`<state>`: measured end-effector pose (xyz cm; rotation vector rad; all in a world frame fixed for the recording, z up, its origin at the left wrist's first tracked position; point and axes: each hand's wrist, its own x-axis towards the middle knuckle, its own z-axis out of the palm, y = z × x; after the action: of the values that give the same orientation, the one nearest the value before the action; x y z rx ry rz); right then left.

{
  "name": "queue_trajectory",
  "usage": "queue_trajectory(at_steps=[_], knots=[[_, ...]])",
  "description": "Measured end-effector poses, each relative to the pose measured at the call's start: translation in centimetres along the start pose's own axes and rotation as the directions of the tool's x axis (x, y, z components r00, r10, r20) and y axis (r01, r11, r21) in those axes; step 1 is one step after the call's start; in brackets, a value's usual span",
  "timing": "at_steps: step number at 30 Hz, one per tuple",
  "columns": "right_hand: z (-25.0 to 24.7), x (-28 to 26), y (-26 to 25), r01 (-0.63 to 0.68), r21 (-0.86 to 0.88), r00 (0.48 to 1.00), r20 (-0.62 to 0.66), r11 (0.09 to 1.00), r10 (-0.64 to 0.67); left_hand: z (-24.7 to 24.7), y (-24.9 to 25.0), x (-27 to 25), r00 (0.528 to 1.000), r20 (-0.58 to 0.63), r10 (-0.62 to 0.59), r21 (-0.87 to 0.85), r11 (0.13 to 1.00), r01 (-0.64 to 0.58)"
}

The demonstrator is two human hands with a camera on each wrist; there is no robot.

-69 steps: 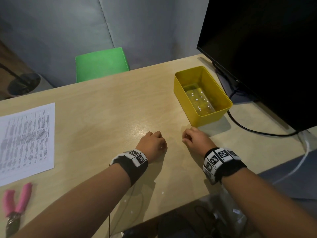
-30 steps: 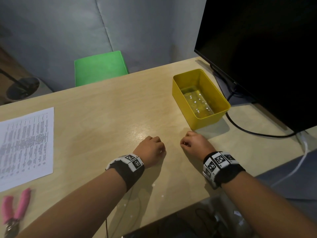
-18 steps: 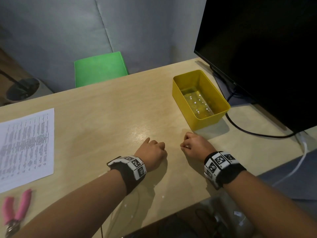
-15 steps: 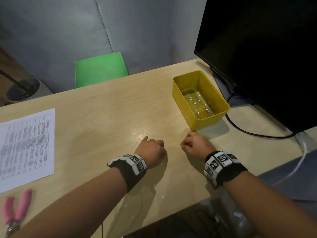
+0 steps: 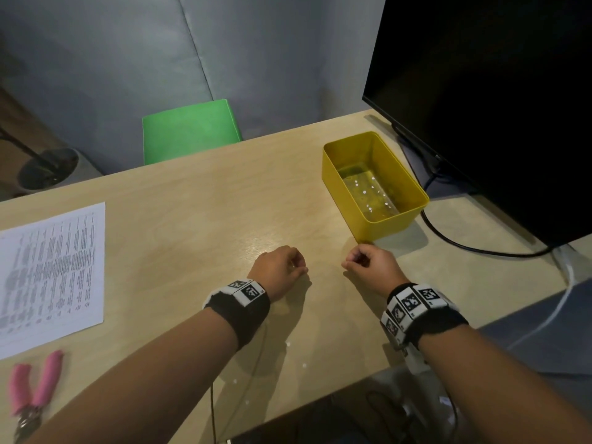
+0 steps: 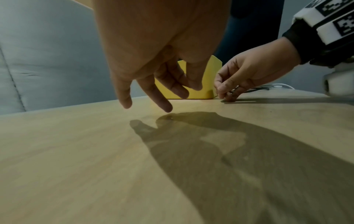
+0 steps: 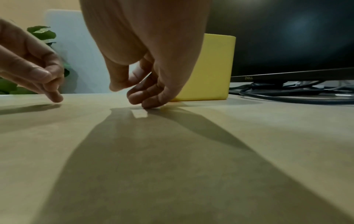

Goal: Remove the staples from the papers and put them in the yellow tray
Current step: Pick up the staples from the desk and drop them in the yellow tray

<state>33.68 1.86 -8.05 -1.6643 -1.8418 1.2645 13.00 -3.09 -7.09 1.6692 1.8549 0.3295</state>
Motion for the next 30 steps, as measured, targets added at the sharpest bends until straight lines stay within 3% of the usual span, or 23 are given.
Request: queue_trajectory(at_steps=[5, 9, 14, 17, 19, 23, 27, 30], knots=[[0.2, -0.5, -0.7, -0.024, 0.075, 0.997, 0.070, 0.997, 0.019, -0.4, 0.5, 0.0, 1.000, -0.030, -0.006, -0.053, 0.999, 0.005], [-0.2, -0.6, -2.2, -0.003, 0.184, 0.995, 0.098, 0.983, -0.015, -1.1, 2.2, 0.4, 0.993, -0.104, -0.060, -0.320, 0.947, 0.024], [-2.4, -0.8, -6.1, 0.098, 0.329, 0.995, -0.011, 0.939, -0.100, -3.3, 5.7, 1.7, 0.981, -0.190, -0.048, -0.503, 0.862, -0.055], [-5.3, 0.0, -7.7, 0.158, 0.238, 0.978, -0.169, 0.958, -0.119, -4.7, 7.8, 3.2, 0.971, -0.240, 0.002, -0.446, 0.888, -0.112], [-7.3, 1.1, -8.0, 0.167, 0.086, 0.958, -0.249, 0.982, -0.141, -5.4, 9.4, 4.4, 0.960, -0.280, 0.008, -0.394, 0.911, -0.122], [-10.4, 3.8, -7.3, 0.062, -0.169, 0.958, -0.268, 0.984, -0.106, -5.6, 12.0, 7.4, 0.959, -0.281, 0.034, -0.241, 0.965, -0.105], [-11.5, 5.5, -6.2, -0.007, -0.216, 0.959, -0.277, 0.976, -0.054, -4.5, 12.9, 10.1, 0.984, -0.151, 0.091, -0.034, 0.995, -0.097], [-11.4, 6.4, -5.7, 0.002, -0.189, 0.954, -0.293, 0.982, -0.059, -4.2, 13.3, 11.2, 0.983, -0.142, 0.116, 0.057, 0.992, -0.109]])
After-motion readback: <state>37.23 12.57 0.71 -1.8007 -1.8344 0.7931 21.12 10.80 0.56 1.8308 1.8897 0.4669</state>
